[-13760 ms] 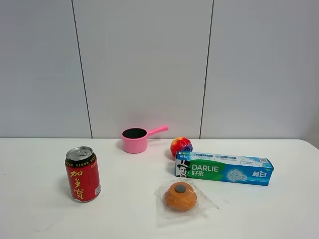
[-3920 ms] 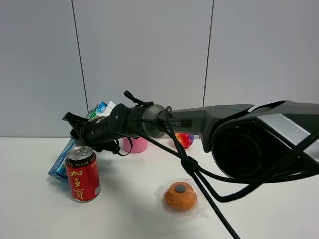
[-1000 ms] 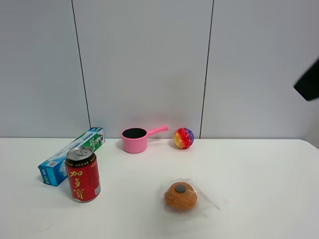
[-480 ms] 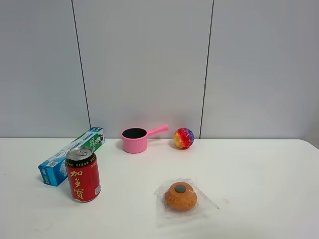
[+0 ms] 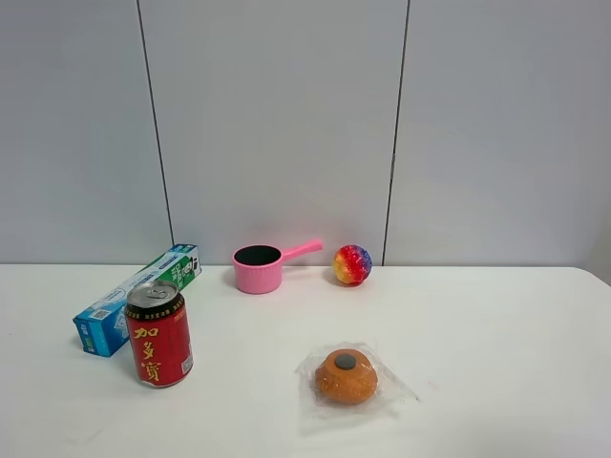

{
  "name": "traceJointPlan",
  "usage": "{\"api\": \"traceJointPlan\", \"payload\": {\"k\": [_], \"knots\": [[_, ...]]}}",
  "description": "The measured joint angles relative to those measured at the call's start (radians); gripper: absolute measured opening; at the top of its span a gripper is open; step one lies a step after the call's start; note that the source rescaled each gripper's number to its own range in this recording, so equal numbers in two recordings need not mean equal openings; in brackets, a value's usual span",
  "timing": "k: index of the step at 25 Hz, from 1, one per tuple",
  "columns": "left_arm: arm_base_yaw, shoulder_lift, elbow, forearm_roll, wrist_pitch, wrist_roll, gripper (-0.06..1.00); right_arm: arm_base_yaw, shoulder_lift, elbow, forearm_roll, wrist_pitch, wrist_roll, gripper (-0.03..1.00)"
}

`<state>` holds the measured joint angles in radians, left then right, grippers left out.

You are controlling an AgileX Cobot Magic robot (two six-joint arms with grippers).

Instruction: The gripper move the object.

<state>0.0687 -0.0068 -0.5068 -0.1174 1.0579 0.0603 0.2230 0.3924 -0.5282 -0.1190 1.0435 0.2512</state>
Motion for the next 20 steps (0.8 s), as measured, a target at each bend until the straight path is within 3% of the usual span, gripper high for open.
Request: {"api": "traceJointPlan", "payload": {"k": [9, 20], "knots": [[0.0, 0.0, 0.0, 0.0, 0.0, 0.0, 1.0, -0.114, -0.377, 0.021, -0.001, 0.018, -0.023, 0.72], [0.0, 0.0, 0.0, 0.0, 0.0, 0.0, 1.0, -0.121, -0.394, 0.023, 0.003, 0.022, -0.041, 0.72]]}}
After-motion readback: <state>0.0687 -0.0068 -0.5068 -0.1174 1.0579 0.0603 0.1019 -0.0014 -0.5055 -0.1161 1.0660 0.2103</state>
